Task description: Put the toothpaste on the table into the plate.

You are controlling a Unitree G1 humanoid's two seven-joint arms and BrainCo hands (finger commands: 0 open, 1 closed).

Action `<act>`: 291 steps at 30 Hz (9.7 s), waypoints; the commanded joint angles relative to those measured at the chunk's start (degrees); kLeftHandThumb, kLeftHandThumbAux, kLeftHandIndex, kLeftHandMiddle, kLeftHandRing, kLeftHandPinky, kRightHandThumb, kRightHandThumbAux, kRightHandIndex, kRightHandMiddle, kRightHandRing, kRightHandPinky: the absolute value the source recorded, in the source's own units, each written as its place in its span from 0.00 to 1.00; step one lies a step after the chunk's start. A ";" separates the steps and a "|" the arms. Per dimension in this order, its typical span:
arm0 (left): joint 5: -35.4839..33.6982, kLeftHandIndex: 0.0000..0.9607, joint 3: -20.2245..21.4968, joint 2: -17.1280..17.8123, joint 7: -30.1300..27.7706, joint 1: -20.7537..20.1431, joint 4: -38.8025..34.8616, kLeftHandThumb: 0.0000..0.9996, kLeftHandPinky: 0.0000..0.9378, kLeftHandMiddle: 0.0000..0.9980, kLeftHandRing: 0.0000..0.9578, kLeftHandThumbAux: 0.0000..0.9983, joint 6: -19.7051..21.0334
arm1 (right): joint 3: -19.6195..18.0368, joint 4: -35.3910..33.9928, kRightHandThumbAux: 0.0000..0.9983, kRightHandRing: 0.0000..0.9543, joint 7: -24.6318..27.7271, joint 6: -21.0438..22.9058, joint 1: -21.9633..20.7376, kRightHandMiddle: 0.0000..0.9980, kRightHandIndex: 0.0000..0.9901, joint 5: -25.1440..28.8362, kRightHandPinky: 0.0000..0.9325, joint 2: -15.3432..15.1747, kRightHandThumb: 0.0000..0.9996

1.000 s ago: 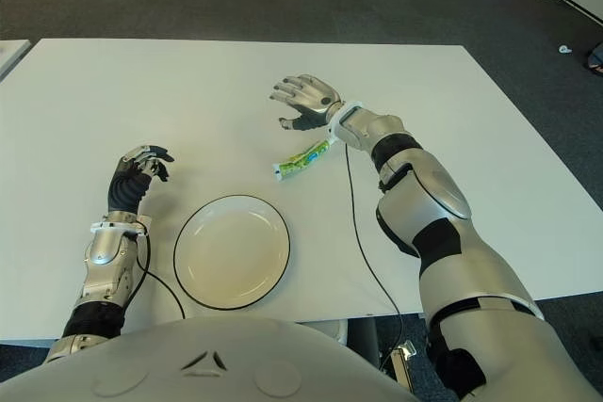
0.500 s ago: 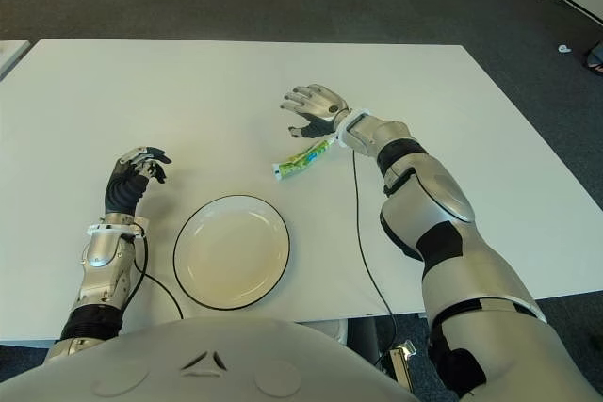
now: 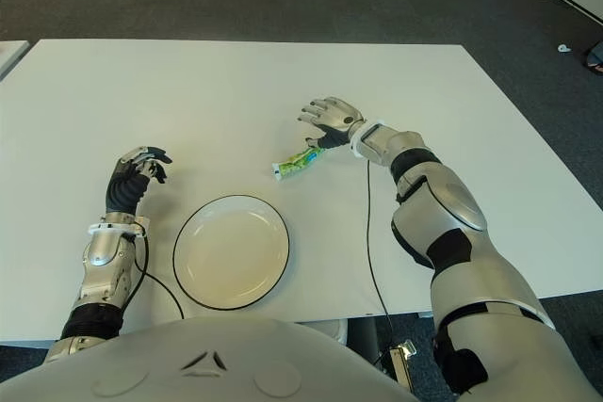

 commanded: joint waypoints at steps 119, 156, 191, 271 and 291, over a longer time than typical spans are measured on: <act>-1.70 0.45 -0.32 -1.27 0.65 4.30 -9.28 0.84 0.70 0.50 0.69 0.67 7.82 | -0.58 1.15 0.18 0.00 0.40 1.52 2.22 0.00 0.00 -0.33 0.00 3.41 0.54; -1.48 0.45 -0.11 -0.78 0.29 3.63 -9.55 0.84 0.73 0.50 0.70 0.67 9.07 | 2.43 -2.95 0.16 0.00 -1.75 -6.32 4.50 0.00 0.00 -3.00 0.00 -3.23 0.54; -1.39 0.45 -0.01 -0.43 0.06 3.71 -10.18 0.84 0.71 0.51 0.69 0.67 9.08 | 3.56 -2.15 0.16 0.00 -0.85 -4.62 4.84 0.00 0.00 -4.12 0.00 -3.21 0.53; -3.67 0.44 0.73 -0.19 -1.24 3.64 -9.47 0.84 0.72 0.51 0.70 0.67 9.05 | -3.84 -3.70 0.57 0.83 -4.97 -11.50 4.26 0.81 0.69 2.75 0.87 -3.66 0.46; -2.12 0.45 0.57 0.02 -0.51 3.03 -8.05 0.84 0.72 0.51 0.70 0.67 7.54 | -5.80 -8.04 0.72 0.89 -13.17 -10.85 3.07 0.86 0.77 2.06 0.94 -4.20 0.55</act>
